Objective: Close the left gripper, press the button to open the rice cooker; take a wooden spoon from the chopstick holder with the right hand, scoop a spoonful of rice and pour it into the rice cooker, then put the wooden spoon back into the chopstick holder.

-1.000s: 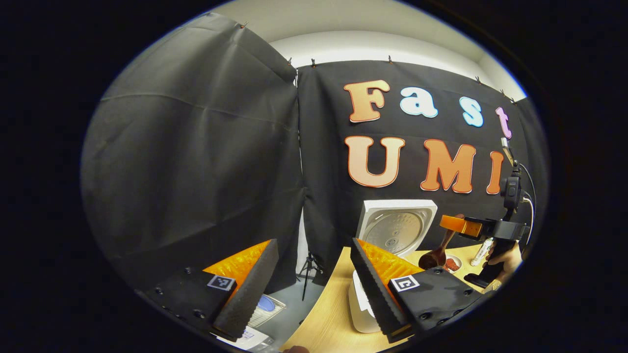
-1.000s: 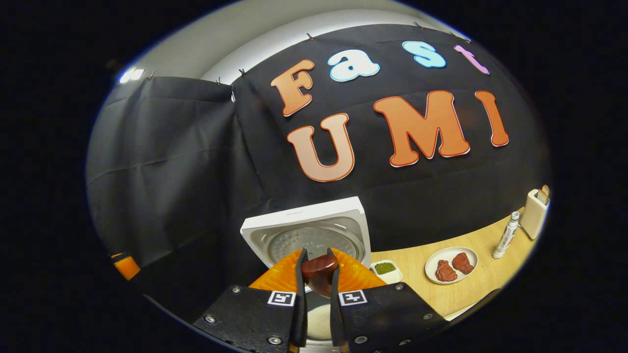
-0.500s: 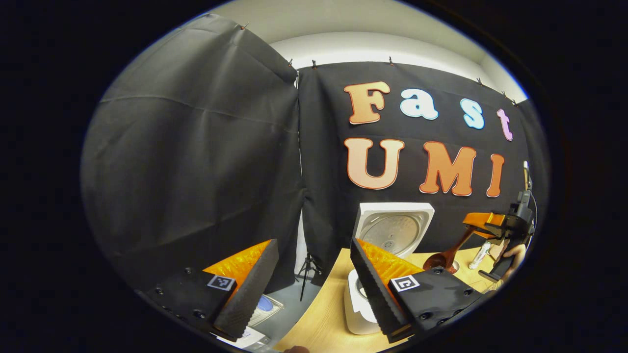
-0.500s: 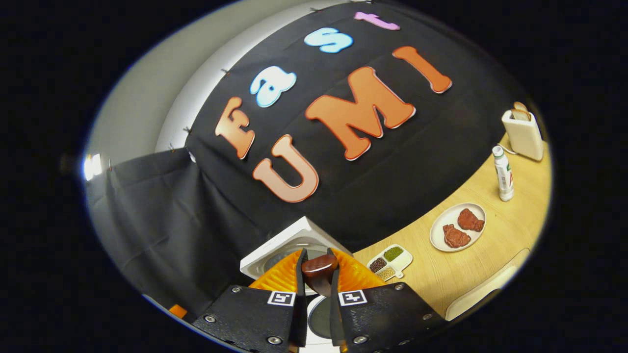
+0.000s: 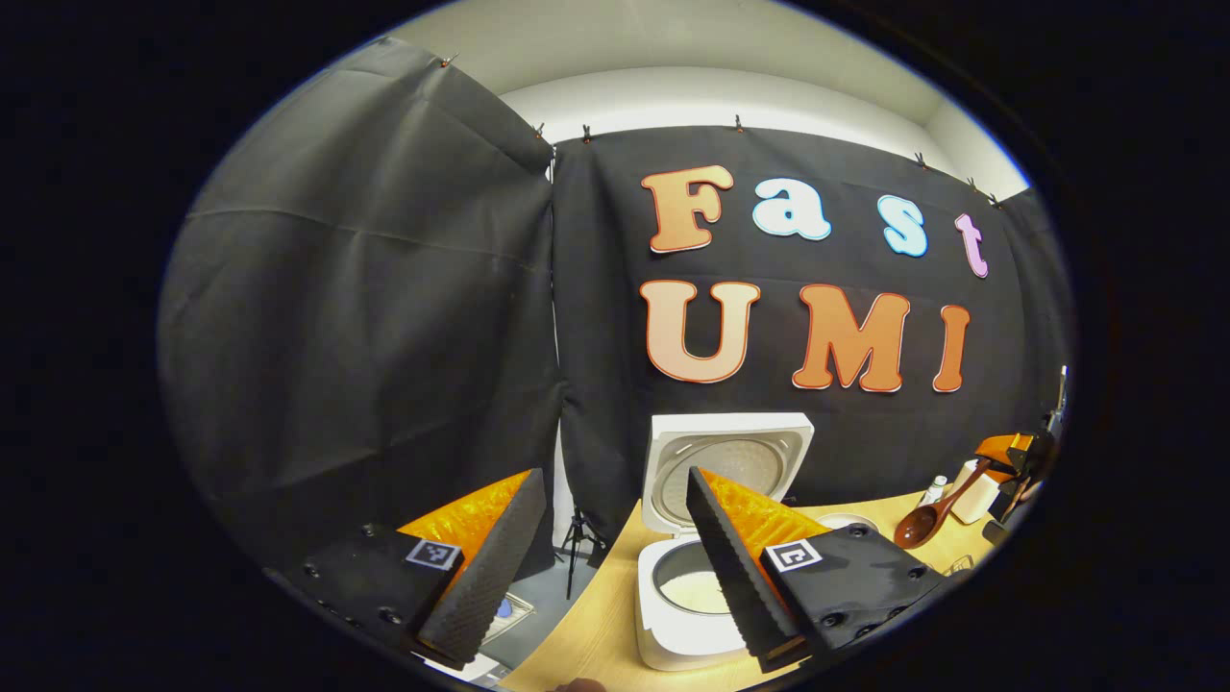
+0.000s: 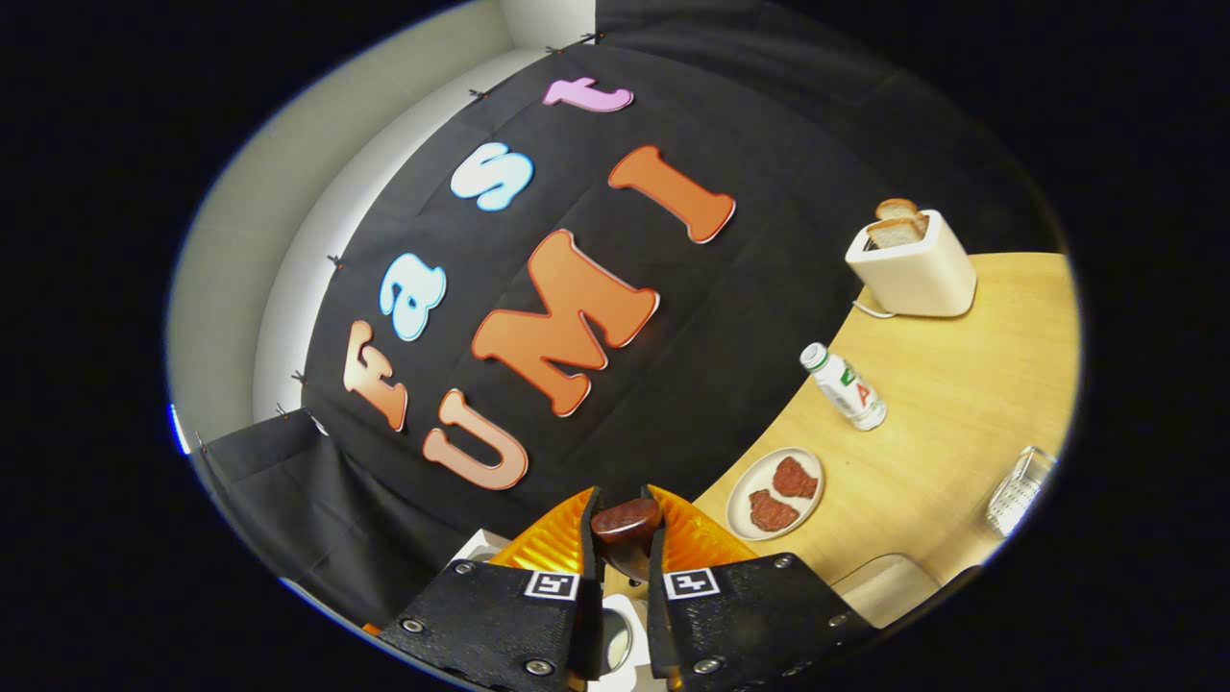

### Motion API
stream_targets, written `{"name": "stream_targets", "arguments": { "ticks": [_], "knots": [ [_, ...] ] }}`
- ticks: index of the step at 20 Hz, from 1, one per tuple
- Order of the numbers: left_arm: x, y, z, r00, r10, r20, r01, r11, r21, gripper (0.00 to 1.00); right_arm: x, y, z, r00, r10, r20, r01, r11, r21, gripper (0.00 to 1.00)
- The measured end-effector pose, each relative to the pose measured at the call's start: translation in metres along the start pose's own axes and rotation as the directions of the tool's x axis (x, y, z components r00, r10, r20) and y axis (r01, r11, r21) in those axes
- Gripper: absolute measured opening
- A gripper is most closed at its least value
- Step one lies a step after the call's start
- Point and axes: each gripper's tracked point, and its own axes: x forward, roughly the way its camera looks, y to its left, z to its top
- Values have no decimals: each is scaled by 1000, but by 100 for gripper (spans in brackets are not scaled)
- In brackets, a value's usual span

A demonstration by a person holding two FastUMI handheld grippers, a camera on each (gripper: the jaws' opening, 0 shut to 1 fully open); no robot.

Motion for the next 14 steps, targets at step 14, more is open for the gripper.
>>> {"name": "stream_targets", "arguments": {
  "ticks": [14],
  "knots": [
    [0,-54,10,1000,-24,5,24,1000,-3,100,-91,-164,92,974,-205,95,203,979,28,18]
  ]
}}
